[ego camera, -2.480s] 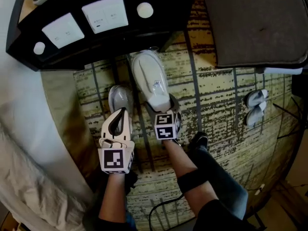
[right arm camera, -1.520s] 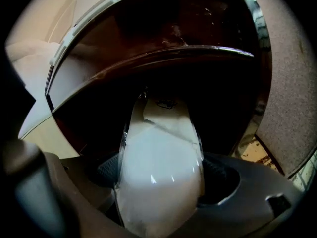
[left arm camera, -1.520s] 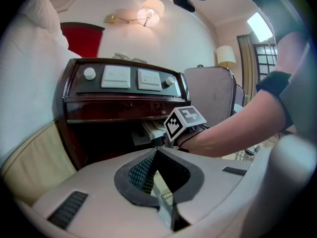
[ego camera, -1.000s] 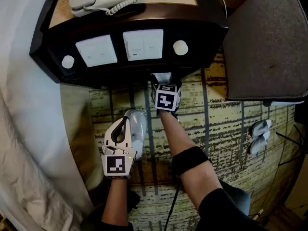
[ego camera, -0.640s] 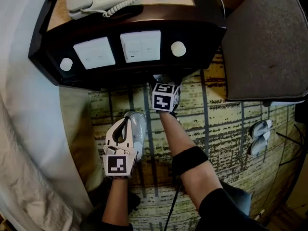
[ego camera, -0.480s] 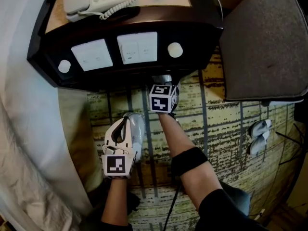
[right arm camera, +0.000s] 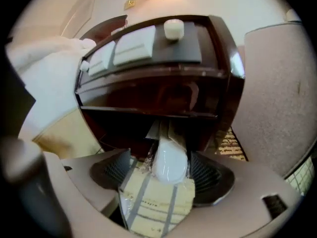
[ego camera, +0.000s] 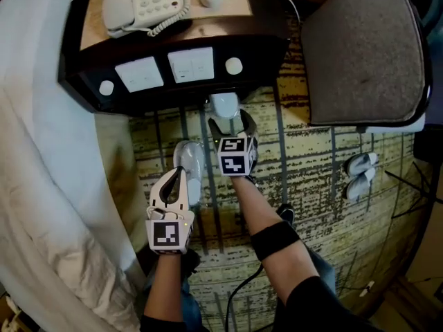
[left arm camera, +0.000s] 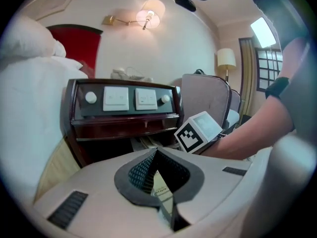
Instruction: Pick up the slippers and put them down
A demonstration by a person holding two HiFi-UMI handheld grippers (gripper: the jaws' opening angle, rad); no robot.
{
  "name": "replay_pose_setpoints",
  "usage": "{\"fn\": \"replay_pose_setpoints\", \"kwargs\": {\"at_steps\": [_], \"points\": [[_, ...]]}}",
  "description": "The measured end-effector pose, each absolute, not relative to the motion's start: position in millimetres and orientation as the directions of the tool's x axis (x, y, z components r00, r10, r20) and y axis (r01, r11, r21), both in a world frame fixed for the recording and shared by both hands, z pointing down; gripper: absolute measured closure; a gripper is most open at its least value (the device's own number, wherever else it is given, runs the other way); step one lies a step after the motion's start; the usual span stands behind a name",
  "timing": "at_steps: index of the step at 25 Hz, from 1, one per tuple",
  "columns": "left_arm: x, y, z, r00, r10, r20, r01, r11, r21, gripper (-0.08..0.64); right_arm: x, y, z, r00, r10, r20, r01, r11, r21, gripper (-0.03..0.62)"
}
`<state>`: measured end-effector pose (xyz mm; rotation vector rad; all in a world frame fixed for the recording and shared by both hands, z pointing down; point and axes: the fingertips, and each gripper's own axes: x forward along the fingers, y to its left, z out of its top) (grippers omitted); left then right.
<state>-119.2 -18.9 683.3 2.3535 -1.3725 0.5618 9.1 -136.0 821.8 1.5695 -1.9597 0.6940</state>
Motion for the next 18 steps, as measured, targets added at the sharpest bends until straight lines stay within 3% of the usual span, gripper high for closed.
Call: {"fn": "replay_pose_setpoints", "kwargs": {"at_steps": [6,9,18], "points": [[-121.9,13.6,566.0,0.457,-0.700,0.548,-0.860,-0.506,0.071,0.560,15.6,-84.3,673.9,-0.227,-0.714,0.662,-0.970,0.226,-0.089,0.477],[-123.6,27.2,493.9,0.465,-0.688,0.557,-0.843,-0.537,0.042,0.560,21.7,-57.6,584.4,-0.260,-0.717,0.647,-0.962,0.253,-0.107,0.575],[-130.4,40.0,268.2,0.458,-0.731,0.505,-0.850,-0.527,0.007,0.560,57.0,-12.0,337.6,-0.325,-0.758,0.566,-0.940,0.326,-0.102,0.592]]}}
